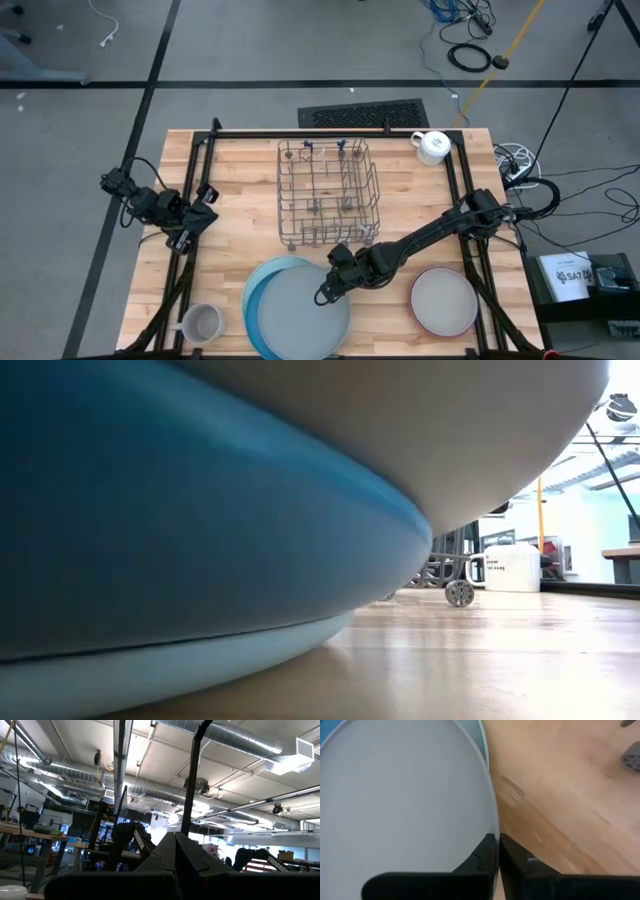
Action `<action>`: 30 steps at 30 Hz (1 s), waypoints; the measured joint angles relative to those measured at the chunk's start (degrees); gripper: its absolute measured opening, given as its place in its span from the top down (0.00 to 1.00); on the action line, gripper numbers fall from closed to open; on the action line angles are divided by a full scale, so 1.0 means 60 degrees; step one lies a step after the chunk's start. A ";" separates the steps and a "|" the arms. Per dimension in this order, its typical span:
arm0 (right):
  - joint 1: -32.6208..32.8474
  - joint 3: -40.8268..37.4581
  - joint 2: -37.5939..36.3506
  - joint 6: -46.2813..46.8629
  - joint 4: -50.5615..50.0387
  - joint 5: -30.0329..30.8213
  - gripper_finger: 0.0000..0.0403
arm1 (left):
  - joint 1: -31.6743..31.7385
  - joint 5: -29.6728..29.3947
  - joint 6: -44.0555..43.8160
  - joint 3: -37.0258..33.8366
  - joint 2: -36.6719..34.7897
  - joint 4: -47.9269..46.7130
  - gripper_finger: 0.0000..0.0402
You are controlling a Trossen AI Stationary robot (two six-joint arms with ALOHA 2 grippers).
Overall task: Sort dishes
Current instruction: Put the large gray plate into the dish rack
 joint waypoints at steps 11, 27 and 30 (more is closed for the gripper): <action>0.0033 0.0000 -0.0539 -0.0810 0.0073 0.0920 1.00 | 0.0001 -0.0002 0.0000 0.0000 0.0000 0.0000 1.00; 0.0033 -0.0004 -0.2510 -0.5143 0.1331 0.3761 1.00 | 0.0002 -0.0006 0.0000 0.0000 0.0000 0.0000 1.00; 0.0043 -0.0004 -0.3091 -0.6605 0.1863 0.4494 1.00 | 0.0004 -0.0010 0.0002 0.0000 0.0000 0.0000 1.00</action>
